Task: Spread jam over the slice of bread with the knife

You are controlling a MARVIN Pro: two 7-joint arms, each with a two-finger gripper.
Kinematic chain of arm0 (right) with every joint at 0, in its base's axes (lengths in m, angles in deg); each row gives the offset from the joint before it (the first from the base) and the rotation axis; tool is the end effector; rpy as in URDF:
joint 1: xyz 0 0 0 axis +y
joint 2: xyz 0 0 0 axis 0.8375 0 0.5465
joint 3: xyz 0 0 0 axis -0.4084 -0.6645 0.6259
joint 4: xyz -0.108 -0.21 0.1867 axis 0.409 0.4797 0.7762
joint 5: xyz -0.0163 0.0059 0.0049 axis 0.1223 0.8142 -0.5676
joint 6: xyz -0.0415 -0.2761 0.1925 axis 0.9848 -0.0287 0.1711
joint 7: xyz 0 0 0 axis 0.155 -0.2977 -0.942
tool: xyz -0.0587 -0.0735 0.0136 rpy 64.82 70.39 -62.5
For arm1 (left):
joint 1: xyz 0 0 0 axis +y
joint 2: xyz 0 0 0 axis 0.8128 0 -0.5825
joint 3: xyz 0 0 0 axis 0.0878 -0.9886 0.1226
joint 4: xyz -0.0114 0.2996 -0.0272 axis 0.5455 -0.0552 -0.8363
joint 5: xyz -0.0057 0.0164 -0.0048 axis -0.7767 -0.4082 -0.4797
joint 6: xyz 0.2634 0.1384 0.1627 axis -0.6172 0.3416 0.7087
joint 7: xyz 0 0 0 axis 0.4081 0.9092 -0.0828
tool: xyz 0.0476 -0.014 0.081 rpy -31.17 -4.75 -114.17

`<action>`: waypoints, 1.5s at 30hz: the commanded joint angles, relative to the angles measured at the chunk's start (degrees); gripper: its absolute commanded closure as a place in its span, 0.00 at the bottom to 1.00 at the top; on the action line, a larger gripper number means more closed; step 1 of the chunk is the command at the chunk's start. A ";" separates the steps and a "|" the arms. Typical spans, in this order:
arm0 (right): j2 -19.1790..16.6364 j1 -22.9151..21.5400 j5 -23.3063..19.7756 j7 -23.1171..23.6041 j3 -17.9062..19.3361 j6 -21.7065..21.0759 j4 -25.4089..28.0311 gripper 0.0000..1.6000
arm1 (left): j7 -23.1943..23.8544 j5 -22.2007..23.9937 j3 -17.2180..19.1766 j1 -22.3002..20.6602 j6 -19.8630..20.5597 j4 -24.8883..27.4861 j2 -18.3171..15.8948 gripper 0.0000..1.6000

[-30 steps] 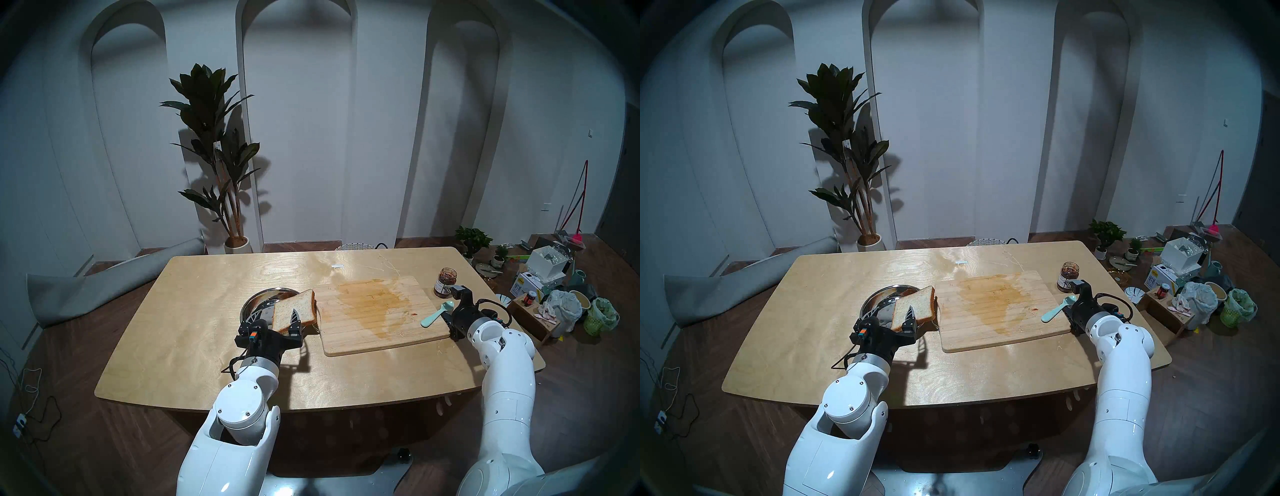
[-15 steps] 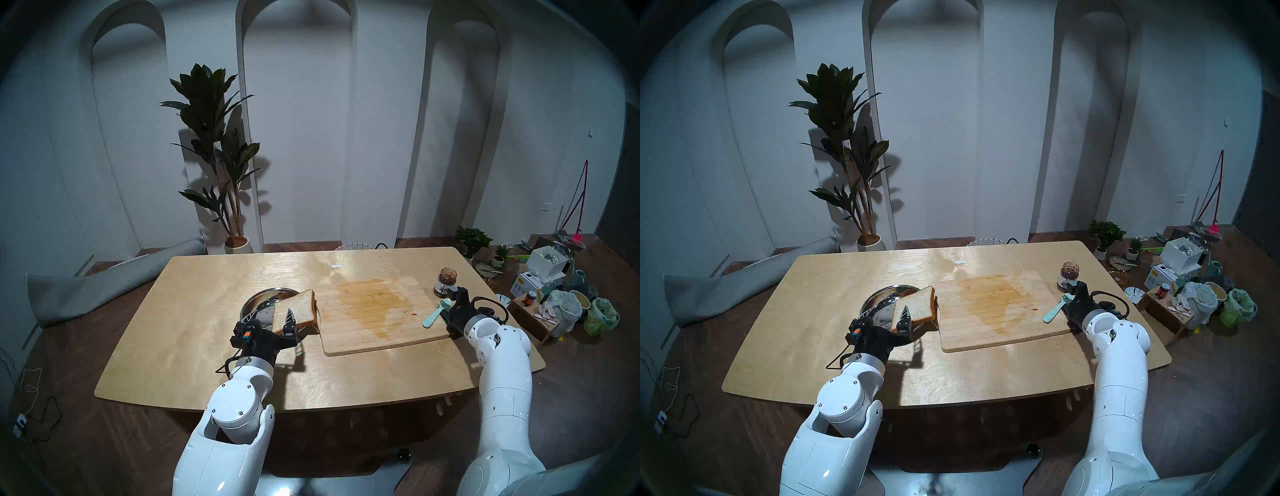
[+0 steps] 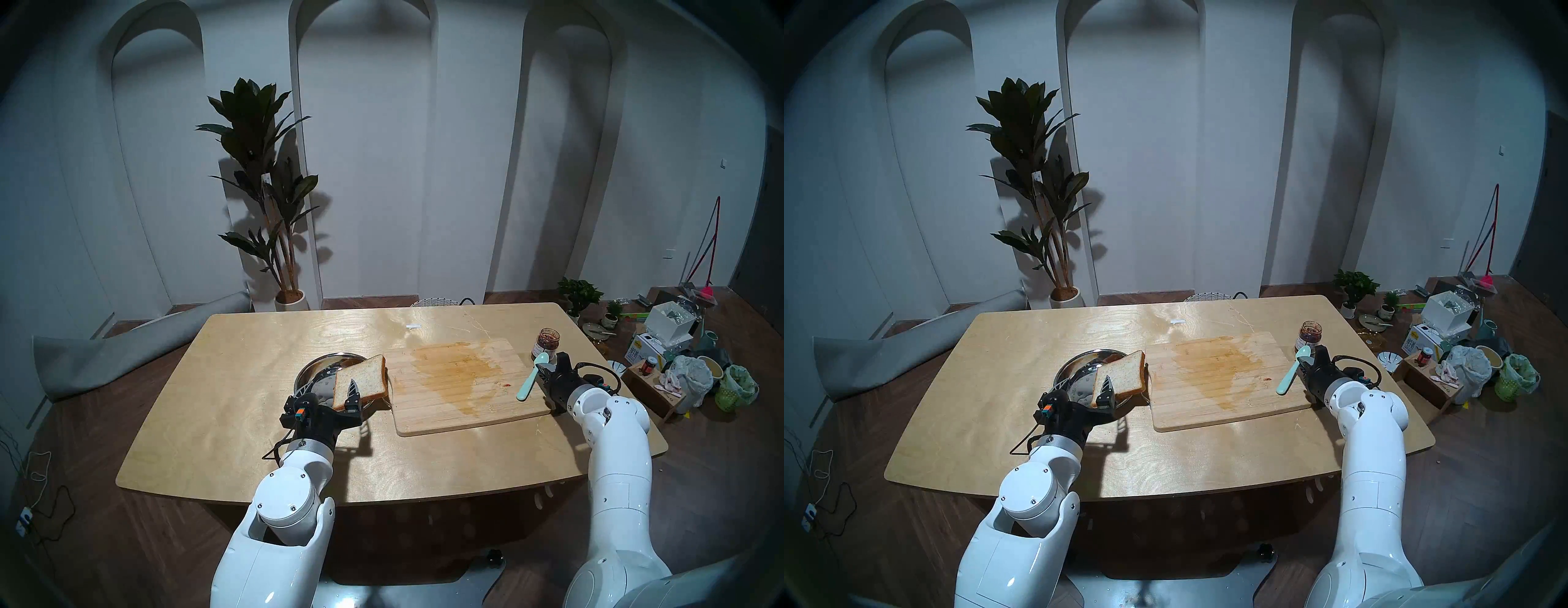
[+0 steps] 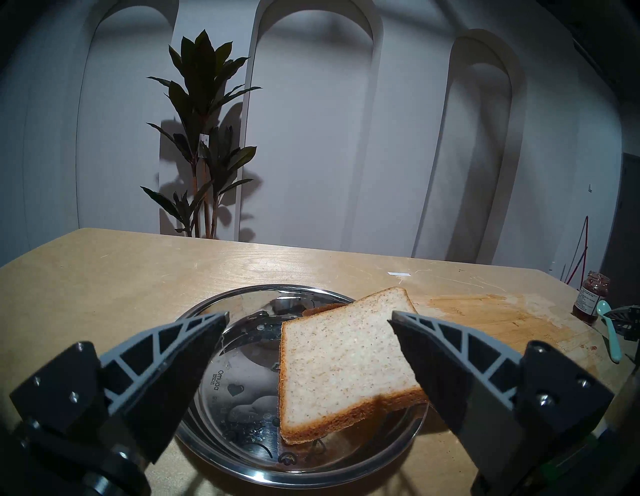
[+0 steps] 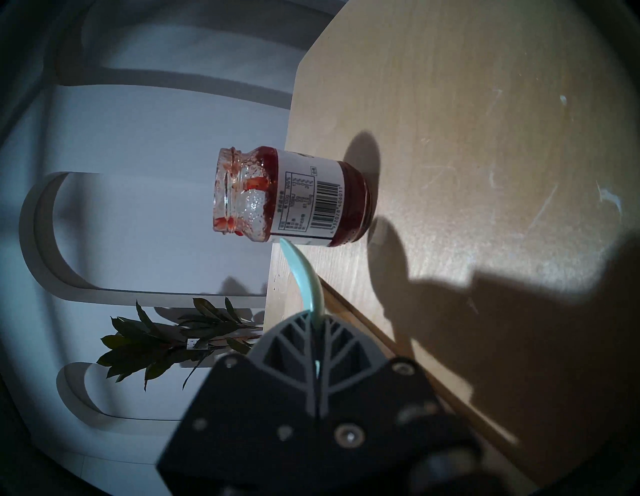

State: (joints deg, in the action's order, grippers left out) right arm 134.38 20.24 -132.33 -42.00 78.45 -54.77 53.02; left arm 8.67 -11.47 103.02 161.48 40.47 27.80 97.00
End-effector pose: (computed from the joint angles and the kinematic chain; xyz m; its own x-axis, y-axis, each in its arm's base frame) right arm 0.4676 -0.1773 -0.3669 0.1677 -0.9763 0.1364 -0.3139 -0.1841 -0.9315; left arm 0.3549 -0.0500 -0.3526 0.1142 0.1222 0.9859 -0.0415 -0.9909 0.1277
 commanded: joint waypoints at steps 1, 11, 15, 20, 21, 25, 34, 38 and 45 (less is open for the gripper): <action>1.51 4.83 -0.48 2.00 -1.04 -2.75 3.07 1.00 | -0.22 -0.23 -0.19 0.09 -1.17 1.43 0.29 0.00; 0.14 6.29 -0.19 10.80 -3.38 -3.20 11.99 1.00 | -0.33 0.01 -0.37 0.48 -1.83 2.32 0.44 0.00; 0.05 6.31 0.02 14.84 -3.26 -1.74 15.26 1.00 | -0.33 0.06 -0.45 0.64 -1.98 2.48 0.44 0.00; 0.17 6.34 0.31 18.27 -3.39 1.42 17.86 1.00 | -0.32 0.13 -0.59 0.91 -2.25 2.75 0.36 0.00; 0.21 6.62 0.78 19.44 -3.43 2.44 18.87 1.00 | -0.30 0.11 -0.60 0.93 -2.27 2.76 0.36 0.00; 0.31 7.68 2.61 23.09 -3.51 6.79 21.88 1.00 | -0.32 0.11 -0.64 1.11 -2.41 2.91 0.34 0.00; 0.00 9.44 10.73 30.64 -4.03 15.26 27.75 1.00 | -0.07 0.20 -0.70 1.41 -2.58 3.17 0.31 0.00; -0.60 8.60 15.37 34.11 -4.87 18.97 26.78 1.00 | 0.17 0.40 -0.75 1.54 -2.60 3.37 0.28 0.00; -0.55 6.13 22.17 38.16 -5.95 24.60 22.76 1.00 | 0.45 0.77 -0.75 1.76 -2.66 3.62 0.27 0.00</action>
State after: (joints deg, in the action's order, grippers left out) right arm 133.93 29.10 -114.42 -7.30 73.09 -34.50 77.12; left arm 8.85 -10.88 102.28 163.20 38.50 29.80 97.42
